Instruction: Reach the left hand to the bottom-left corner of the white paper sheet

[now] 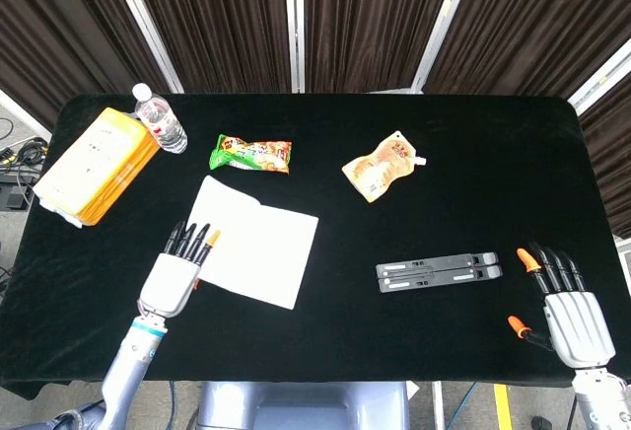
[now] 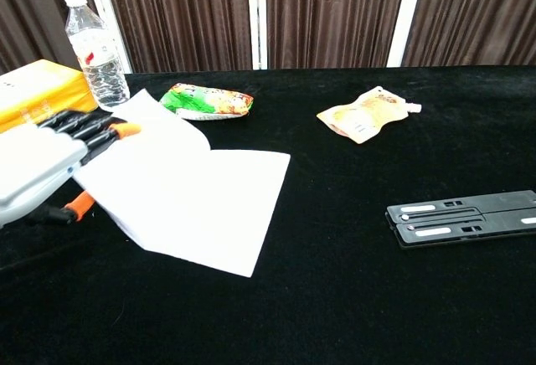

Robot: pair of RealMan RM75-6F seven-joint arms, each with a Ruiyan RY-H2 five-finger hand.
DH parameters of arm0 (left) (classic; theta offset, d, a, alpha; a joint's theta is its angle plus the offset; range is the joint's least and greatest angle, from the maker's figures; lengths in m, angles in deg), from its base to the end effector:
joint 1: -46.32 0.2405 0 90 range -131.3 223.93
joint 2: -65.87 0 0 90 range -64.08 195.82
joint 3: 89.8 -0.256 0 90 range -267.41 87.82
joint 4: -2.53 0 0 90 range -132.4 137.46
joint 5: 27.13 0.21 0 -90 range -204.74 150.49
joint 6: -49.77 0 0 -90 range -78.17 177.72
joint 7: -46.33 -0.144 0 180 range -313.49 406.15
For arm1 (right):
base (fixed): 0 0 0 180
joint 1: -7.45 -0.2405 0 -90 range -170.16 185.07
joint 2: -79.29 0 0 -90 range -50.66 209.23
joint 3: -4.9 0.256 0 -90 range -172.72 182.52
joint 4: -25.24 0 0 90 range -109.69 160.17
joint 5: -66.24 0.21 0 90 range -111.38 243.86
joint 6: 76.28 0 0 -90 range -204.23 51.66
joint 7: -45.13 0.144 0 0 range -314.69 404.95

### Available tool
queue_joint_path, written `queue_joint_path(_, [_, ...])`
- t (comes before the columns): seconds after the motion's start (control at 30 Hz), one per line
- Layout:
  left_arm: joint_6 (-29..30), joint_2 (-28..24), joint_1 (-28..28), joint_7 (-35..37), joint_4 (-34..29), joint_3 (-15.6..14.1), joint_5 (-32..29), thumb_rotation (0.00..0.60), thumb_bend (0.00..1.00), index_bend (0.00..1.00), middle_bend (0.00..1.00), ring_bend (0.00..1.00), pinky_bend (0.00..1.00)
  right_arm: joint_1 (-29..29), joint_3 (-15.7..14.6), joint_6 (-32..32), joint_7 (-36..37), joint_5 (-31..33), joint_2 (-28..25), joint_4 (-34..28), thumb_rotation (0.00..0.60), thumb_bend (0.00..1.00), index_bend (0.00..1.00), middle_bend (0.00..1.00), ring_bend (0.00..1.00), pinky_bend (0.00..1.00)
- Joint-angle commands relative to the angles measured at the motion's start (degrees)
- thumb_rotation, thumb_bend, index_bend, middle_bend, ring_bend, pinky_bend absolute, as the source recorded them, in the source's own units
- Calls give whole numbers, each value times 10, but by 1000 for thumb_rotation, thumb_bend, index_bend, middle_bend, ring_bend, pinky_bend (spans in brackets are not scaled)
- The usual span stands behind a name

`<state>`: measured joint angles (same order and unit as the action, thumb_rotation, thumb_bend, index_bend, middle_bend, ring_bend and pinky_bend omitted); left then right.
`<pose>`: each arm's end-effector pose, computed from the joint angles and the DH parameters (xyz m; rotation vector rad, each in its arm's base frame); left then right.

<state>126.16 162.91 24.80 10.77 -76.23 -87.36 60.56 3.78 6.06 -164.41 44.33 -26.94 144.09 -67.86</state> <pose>-0.2039 0.2415 -0.0276 -1.7715 -0.5137 -0.8527 -0.2937 -0.1671 0.1502 1.4637 -0.8562 0.9814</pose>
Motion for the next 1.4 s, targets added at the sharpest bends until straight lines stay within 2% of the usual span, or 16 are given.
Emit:
queue_joint_path(0.03, [10, 7, -14, 0, -7, 4, 26, 600, 555, 0, 0, 0, 0, 0, 1, 0, 2, 1, 0, 0, 600, 67, 0, 0, 0, 0])
queue_joint_path(0.4, [28, 34, -30, 1, -5, -3, 77, 600, 482, 0, 0, 0, 0, 2, 1, -4, 11, 0, -6, -2, 600, 67, 0, 0, 0, 0])
queue_joint_path(0.47, [30, 32, -26, 0, -7, -4, 75, 600, 450, 0, 0, 0, 0, 2, 1, -5, 12, 0, -7, -2, 600, 67, 0, 0, 0, 0])
queue_joint_path(0.57, [37, 21, -15, -5, -16, -5, 64, 600, 334, 0, 0, 0, 0, 2, 1, -5, 11, 0, -7, -1, 600, 67, 0, 0, 0, 0])
queue_joint_path(0.63, [44, 0, 2, -14, -40, -5, 44, 600, 247, 0, 0, 0, 0, 2, 2, -5, 9, 1, -6, -1, 600, 67, 0, 0, 0, 0])
queue_joint_path(0.77, [66, -48, 32, -10, -83, -8, 20, 600, 176, 0, 0, 0, 0, 2, 5, -8, 5, 4, -6, 1, 600, 68, 0, 0, 0, 0])
queue_joint_path(0.93, [108, -112, 75, 24, -130, -13, -4, 600, 38, 0, 0, 0, 0, 3, 9, -13, -3, 5, -4, 4, 600, 67, 0, 0, 0, 0])
queue_joint_path(1.2, [161, -184, 134, 70, -172, -27, -24, 600, 29, 0, 0, 0, 0, 2, 8, -13, -19, -1, 2, 6, 600, 67, 0, 0, 0, 0])
queue_joint_path(1.4, [191, -209, 163, 103, -175, -32, -25, 600, 30, 0, 0, 0, 0, 2, 6, -15, -23, -7, 2, 4, 600, 68, 0, 0, 0, 0])
